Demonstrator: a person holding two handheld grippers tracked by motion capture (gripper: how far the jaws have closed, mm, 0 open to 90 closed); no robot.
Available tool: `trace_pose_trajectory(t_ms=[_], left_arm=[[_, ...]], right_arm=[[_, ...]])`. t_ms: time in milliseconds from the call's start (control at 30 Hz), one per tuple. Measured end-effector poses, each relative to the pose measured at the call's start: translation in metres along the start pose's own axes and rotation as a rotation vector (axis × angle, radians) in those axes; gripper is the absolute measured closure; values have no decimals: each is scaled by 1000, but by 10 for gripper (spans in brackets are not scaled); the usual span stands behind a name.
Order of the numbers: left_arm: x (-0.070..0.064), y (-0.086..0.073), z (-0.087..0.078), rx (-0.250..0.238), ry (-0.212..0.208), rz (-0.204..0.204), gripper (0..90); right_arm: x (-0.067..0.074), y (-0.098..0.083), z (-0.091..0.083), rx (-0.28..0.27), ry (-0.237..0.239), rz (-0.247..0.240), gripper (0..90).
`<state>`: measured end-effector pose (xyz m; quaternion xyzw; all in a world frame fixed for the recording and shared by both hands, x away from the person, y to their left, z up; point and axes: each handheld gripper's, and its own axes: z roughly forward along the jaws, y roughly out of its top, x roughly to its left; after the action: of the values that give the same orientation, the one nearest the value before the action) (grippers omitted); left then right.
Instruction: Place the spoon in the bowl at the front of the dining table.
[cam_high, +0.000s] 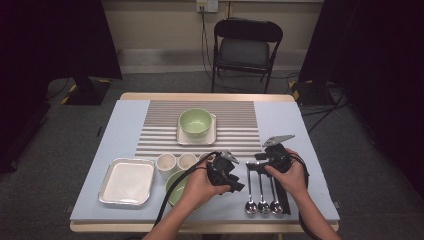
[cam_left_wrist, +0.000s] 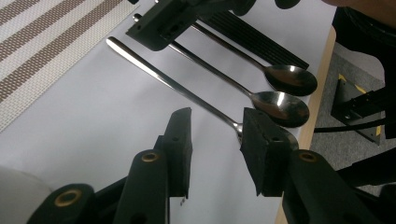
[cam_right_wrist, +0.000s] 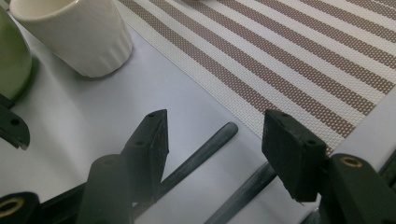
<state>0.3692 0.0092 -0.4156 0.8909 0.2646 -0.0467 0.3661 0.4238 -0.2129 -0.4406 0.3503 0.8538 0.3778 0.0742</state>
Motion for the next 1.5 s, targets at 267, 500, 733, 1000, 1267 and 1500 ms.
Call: trace_pose_trajectory(t_ms=[267, 500, 733, 1000, 1267, 1500], left_arm=[[-2, 2, 1, 24, 15, 6, 653], [-5, 8, -7, 40, 15, 5, 680], [-13, 9, -3, 69, -2, 0, 697], [-23, 16, 0, 51, -11, -19, 701], [-26, 14, 11, 52, -13, -47, 707], [-26, 9, 21, 65, -15, -59, 720]], right_arm=[[1, 1, 0, 2, 13, 12, 465], [1, 2, -2, -15, 9, 7, 460], [2, 1, 0, -4, 8, 16, 460], [2, 4, -1, -4, 10, 19, 460], [4, 4, 0, 1, 12, 4, 458], [3, 5, -1, -2, 6, 3, 451]])
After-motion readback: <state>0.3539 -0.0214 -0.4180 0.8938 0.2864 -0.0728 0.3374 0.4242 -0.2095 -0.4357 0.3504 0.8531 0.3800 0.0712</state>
